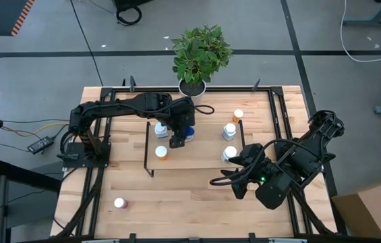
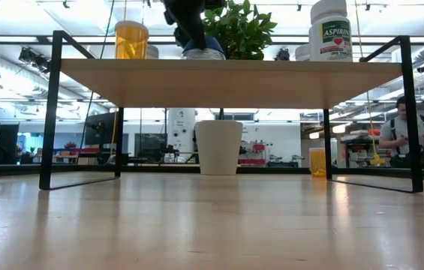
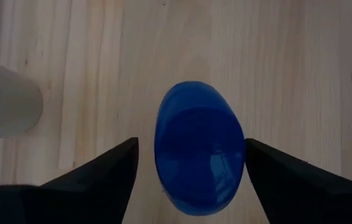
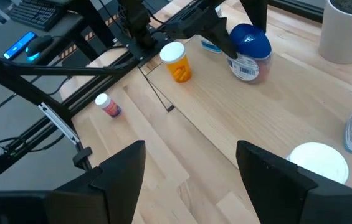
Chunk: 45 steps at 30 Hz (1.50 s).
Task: Pick and place medicine bottles onto shelf by color
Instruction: Put the blue pill bottle on the shelf, then put the pink pill bottle on the shelf
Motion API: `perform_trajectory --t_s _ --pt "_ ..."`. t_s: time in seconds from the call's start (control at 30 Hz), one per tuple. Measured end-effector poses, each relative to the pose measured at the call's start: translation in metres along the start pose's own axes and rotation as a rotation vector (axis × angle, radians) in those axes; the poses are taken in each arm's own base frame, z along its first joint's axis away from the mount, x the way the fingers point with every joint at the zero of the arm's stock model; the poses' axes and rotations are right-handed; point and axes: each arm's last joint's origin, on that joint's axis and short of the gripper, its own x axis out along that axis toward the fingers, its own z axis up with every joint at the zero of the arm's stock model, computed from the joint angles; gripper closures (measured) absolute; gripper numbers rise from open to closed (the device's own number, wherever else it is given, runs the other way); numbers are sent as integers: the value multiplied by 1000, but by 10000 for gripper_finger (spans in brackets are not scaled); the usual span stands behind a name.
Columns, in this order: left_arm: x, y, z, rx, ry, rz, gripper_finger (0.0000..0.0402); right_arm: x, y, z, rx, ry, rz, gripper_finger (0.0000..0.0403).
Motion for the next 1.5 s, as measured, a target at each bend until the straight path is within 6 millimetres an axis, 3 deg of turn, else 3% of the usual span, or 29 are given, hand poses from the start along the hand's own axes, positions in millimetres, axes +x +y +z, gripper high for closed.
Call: perform_trajectory --t_s 0.23,0.6,0.9,1.07,1.37,1.5 --pt "-9 1 2 1 0 16 100 0 0 0 -2 0 0 144" --pt "-65 -7 16 -10 -97 47 99 0 0 0 -6 4 1 144" --pt "-143 -45 7 -74 -188 61 99 -2 1 -3 -26 49 20 144" --pt "-171 -64 -16 -197 -231 49 108 -2 1 -3 -35 45 20 144" --pt "-188 -108 -39 -317 -228 -4 139 -1 3 -1 -67 -10 22 144" --pt "-180 -130 -46 -376 -198 -13 150 -2 4 -1 -70 -12 27 144"
